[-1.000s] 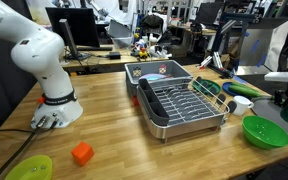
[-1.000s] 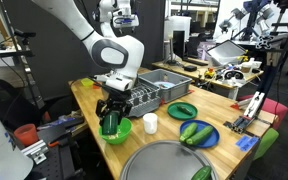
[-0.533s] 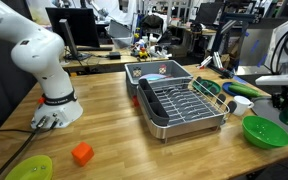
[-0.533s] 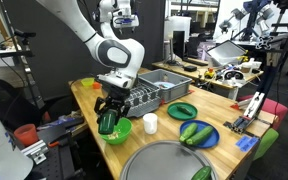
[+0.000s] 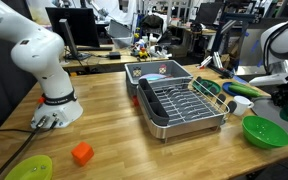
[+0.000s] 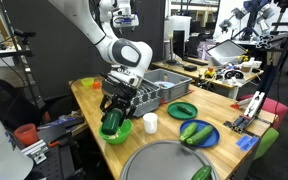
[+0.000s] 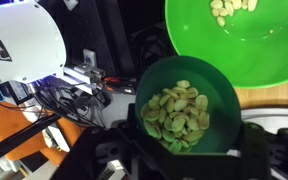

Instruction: Pour the contents of the green cup into the green bowl

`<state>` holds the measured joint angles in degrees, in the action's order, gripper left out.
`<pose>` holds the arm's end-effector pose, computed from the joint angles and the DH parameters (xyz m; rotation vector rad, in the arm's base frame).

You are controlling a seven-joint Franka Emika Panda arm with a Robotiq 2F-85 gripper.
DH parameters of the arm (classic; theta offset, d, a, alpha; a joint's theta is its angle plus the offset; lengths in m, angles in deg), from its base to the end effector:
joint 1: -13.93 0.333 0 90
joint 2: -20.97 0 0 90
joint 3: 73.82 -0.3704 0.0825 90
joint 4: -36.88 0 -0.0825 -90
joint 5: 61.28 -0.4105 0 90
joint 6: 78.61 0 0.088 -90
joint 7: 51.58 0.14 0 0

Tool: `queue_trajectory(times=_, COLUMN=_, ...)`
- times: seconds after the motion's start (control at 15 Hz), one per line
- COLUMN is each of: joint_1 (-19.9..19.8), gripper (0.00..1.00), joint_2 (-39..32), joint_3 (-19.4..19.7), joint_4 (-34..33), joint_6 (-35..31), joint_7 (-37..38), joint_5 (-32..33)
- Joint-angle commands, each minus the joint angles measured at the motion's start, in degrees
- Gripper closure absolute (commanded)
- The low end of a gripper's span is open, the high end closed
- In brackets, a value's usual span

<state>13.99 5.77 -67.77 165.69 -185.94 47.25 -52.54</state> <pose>0.4685 -0.0669 0.2222 1.6361 -1.9415 -0.4329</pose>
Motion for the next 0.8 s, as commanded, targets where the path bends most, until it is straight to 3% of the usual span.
queue_trajectory(times=0.0, joint_1=1.2, gripper=0.48, joint_2=-2.8, joint_3=0.3, joint_4=-4.0, joint_6=6.5, joint_7=3.6, joint_5=1.4)
queue_trajectory(times=0.33, joint_1=2.2, gripper=0.48, joint_2=-5.2, joint_3=0.2, joint_4=-7.8, joint_6=12.6, joint_7=5.6, joint_5=1.7)
queue_trajectory(times=0.6, joint_1=2.6, gripper=0.48, joint_2=-6.7, joint_3=-0.2, joint_4=-9.8, joint_6=13.1, joint_7=4.5, joint_5=1.2)
queue_trajectory(times=0.67, joint_1=2.3, gripper=0.23, joint_2=-5.5, joint_3=-0.1, joint_4=-8.0, joint_6=11.1, joint_7=3.8, joint_5=0.6)
queue_trajectory(times=0.73, joint_1=2.4, gripper=0.23, joint_2=-5.9, joint_3=-0.1, joint_4=-8.5, joint_6=11.2, joint_7=3.8, joint_5=0.6)
